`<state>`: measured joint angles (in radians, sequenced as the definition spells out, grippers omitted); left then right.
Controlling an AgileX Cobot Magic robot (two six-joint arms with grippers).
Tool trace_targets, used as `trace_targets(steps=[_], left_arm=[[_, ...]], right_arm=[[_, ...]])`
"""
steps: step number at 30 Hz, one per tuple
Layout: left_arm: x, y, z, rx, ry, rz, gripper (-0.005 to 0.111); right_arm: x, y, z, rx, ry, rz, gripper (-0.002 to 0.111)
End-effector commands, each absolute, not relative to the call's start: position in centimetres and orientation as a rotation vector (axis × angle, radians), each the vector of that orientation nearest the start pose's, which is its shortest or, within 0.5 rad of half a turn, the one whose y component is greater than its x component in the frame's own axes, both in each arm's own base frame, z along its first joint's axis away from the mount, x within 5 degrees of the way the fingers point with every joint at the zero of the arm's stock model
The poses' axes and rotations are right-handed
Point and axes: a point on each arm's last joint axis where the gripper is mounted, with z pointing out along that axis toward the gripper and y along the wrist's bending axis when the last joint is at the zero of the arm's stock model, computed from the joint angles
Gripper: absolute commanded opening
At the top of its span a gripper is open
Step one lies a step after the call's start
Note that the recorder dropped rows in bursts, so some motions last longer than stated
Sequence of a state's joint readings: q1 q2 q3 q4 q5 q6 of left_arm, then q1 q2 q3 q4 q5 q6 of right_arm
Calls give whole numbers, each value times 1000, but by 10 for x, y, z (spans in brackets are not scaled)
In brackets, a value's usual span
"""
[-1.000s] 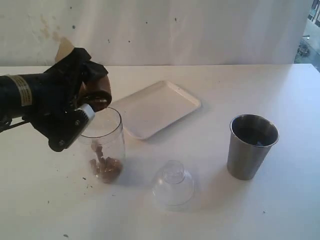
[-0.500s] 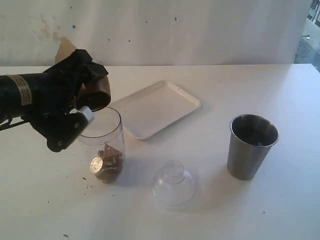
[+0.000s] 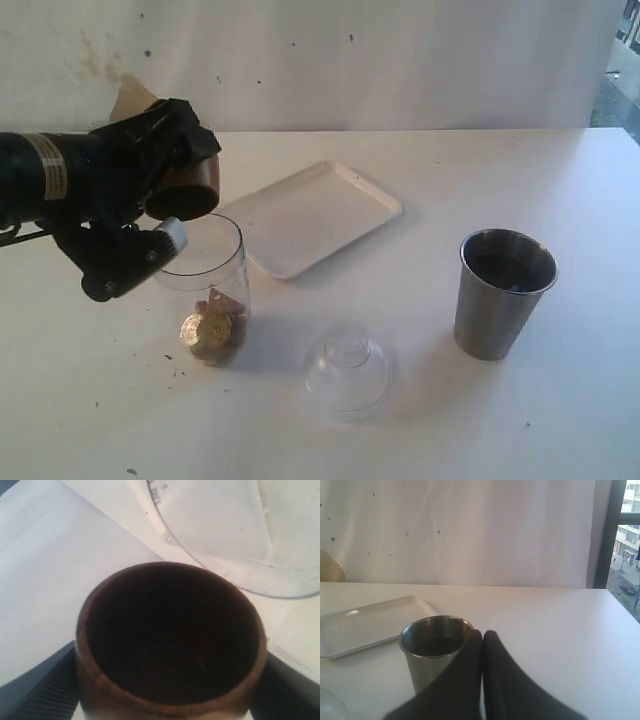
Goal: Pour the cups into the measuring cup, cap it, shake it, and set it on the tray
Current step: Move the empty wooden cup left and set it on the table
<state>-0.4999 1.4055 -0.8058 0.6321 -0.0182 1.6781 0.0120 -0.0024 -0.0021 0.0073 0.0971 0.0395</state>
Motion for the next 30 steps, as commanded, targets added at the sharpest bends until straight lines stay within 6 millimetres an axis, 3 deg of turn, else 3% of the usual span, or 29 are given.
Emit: trace_targets(steps=[1,9,13,17,22,28,30], left_arm=[[263,-148,269,2197,349,1064,0],[263,-158,282,1900,570,895,0],[266,-159,294,1523,932,607,0],[263,-166,307,1202,1062,243,0],[245,-181,319,1186,906,-137,0],[224,-191,308,1495,680,-180,0],[222,-192,307,1519,656,-176,0]], right_arm=[[56,1,206,21,1568,52,0],[56,1,206,21,1566,52,0],[56,1,206,21,1566,52,0],[56,1,206,21,1566,52,0],[56,1,206,21,1568,52,0],[56,1,206,21,1568,52,0],[56,1,206,21,1568,52,0]])
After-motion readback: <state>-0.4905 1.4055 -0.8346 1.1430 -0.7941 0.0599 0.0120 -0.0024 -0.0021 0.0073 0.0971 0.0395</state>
